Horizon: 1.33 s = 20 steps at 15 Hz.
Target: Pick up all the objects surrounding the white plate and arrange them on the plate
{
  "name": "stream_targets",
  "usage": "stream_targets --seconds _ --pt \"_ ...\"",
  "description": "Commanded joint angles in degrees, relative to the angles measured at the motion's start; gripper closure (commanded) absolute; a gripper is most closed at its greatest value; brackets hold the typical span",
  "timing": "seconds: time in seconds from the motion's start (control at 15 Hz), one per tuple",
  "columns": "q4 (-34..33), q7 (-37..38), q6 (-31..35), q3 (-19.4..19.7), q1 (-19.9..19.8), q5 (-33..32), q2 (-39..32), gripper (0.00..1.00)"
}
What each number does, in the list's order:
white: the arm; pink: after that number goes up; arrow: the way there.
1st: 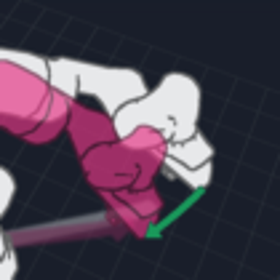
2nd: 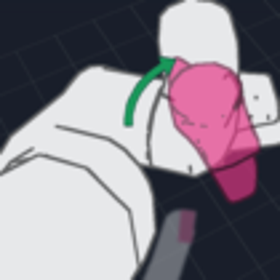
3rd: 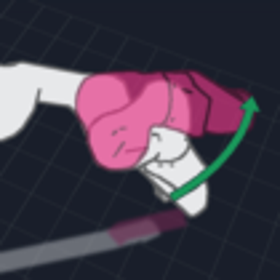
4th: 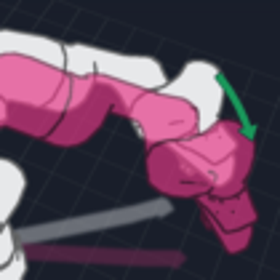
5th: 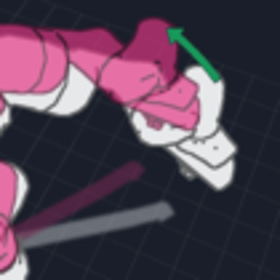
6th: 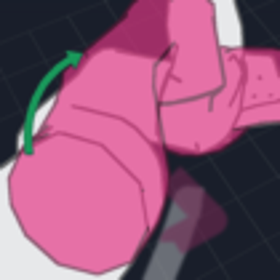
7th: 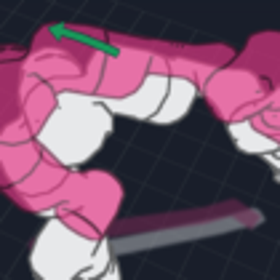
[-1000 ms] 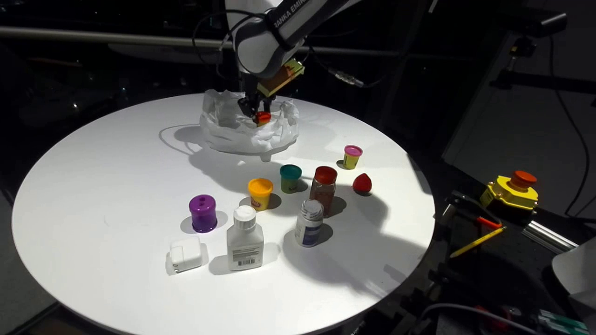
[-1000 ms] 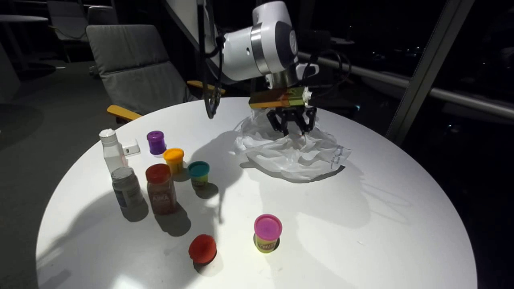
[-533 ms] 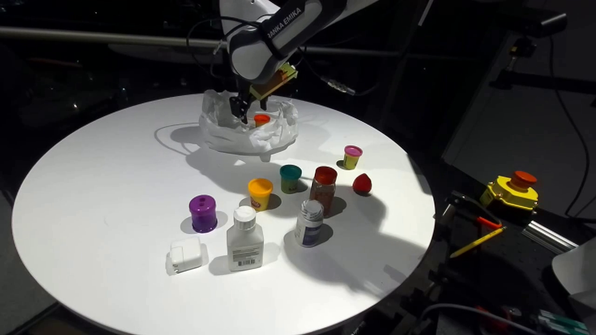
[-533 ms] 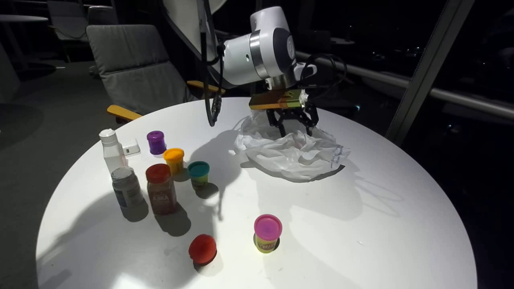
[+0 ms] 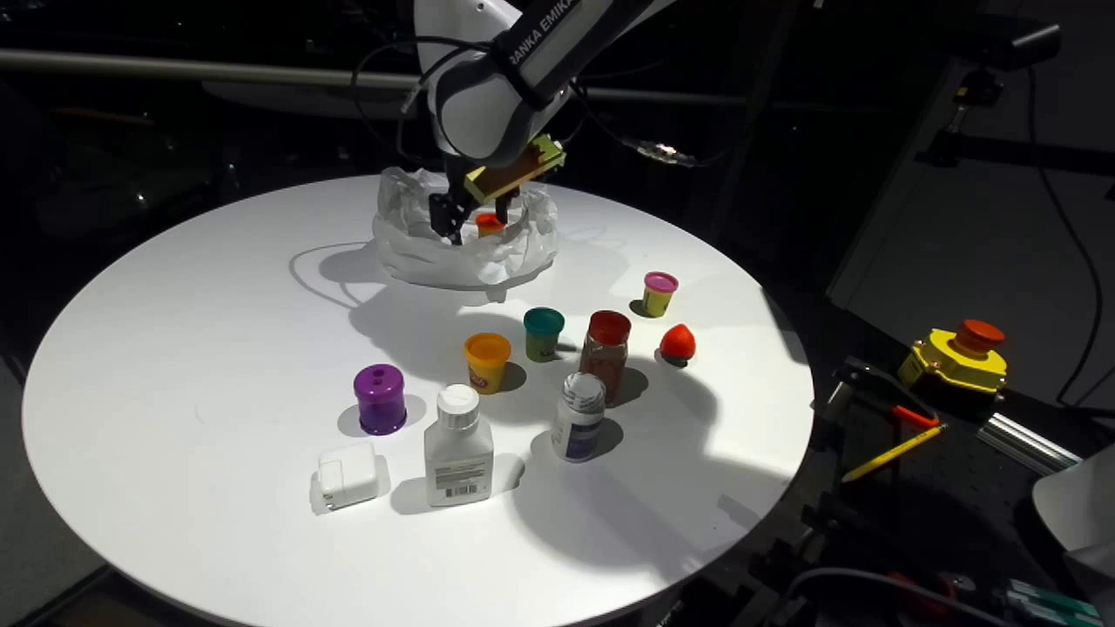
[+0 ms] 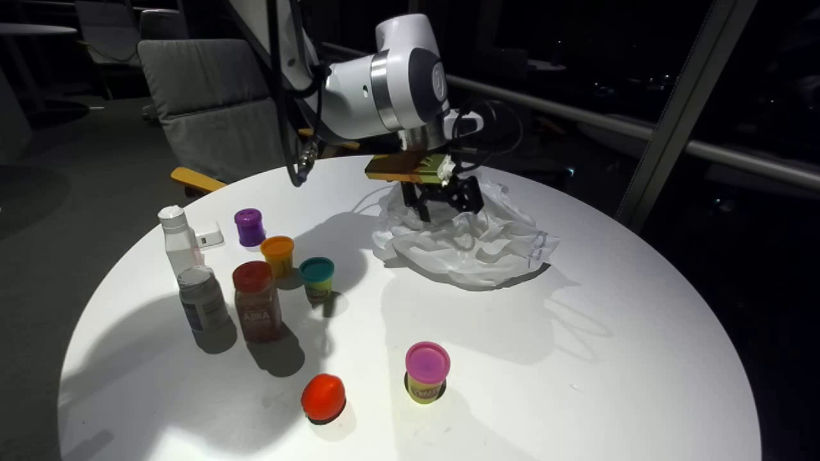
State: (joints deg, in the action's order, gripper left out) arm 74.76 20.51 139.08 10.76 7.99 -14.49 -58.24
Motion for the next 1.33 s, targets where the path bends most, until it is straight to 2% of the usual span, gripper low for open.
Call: stream_targets --seconds 0.0,0.27,0.47,1.0,1.27 --pt "10.74 1.31 6.17 -1.12 -0.19 2.71 4.08 0.00" --pt "14.42 0.17 12.02 -0.32 -0.58 3.96 3.33 0.00" --pt "17.86 0.28 13.17 0.58 -0.45 4.56 4.56 0.00" --pt "32.80 -0.19 10.83 3.16 -0.01 3.89 14.71 0.00" --pt "37.36 -0.33 9.21 3.17 -0.60 3.91 19.19 0.00"
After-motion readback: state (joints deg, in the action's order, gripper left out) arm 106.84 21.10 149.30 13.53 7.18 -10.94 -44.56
